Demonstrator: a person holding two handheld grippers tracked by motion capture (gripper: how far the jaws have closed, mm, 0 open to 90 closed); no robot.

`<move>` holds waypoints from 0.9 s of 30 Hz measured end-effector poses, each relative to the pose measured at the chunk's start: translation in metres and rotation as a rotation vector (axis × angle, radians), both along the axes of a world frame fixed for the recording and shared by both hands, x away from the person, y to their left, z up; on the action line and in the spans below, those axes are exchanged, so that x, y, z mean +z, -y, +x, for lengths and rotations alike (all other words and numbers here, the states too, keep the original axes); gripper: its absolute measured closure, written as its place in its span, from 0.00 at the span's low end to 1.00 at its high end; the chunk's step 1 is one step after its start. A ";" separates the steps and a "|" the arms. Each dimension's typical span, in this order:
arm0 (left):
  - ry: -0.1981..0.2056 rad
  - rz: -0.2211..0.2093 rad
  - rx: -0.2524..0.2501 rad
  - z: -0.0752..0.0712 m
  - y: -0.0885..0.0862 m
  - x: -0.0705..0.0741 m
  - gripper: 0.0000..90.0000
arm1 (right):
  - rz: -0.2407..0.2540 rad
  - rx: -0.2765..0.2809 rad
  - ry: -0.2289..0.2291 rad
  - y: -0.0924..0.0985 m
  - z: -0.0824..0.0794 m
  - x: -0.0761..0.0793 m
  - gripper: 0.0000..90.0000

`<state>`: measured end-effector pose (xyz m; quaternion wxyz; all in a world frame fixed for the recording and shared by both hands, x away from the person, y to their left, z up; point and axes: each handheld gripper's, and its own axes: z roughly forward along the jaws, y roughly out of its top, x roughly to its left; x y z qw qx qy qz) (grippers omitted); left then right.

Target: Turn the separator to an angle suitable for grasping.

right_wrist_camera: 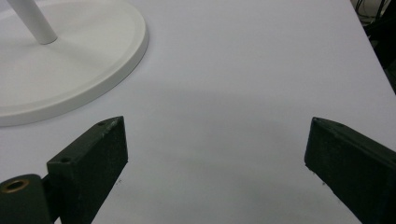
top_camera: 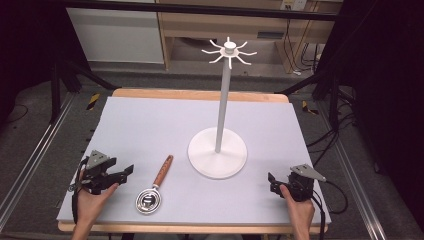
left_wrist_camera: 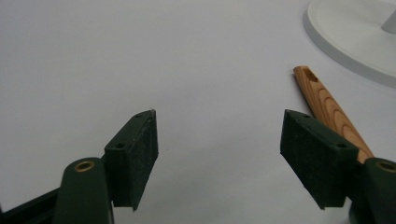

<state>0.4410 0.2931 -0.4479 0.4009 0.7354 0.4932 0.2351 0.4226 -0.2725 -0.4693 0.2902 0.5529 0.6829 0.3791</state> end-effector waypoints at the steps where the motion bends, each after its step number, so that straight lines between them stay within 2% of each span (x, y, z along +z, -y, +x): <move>1: 0.006 -0.006 -0.004 -0.001 0.001 0.002 0.31 | 0.000 0.000 0.000 0.000 0.000 0.000 0.07; 2: 0.012 -0.022 -0.008 -0.003 0.002 0.005 0.32 | 0.005 0.001 -0.006 0.001 0.000 -0.001 0.07; 6: 0.022 -0.021 -0.009 -0.008 0.008 0.012 0.37 | 0.017 0.003 -0.018 0.002 0.000 -0.001 0.07; 7: 0.025 -0.022 -0.026 -0.011 0.012 0.016 0.37 | 0.022 0.006 -0.019 0.001 -0.001 0.000 0.07; 15: 0.032 -0.006 -0.073 -0.017 0.029 0.028 0.38 | 0.000 0.002 -0.009 0.000 0.000 0.001 0.08; 20: 0.022 -0.012 -0.092 -0.018 0.038 0.029 0.39 | 0.002 0.010 -0.016 -0.001 0.000 0.000 0.08; 27: 0.001 0.012 -0.120 -0.017 0.050 0.028 0.41 | -0.013 0.019 -0.017 -0.003 0.000 -0.001 0.08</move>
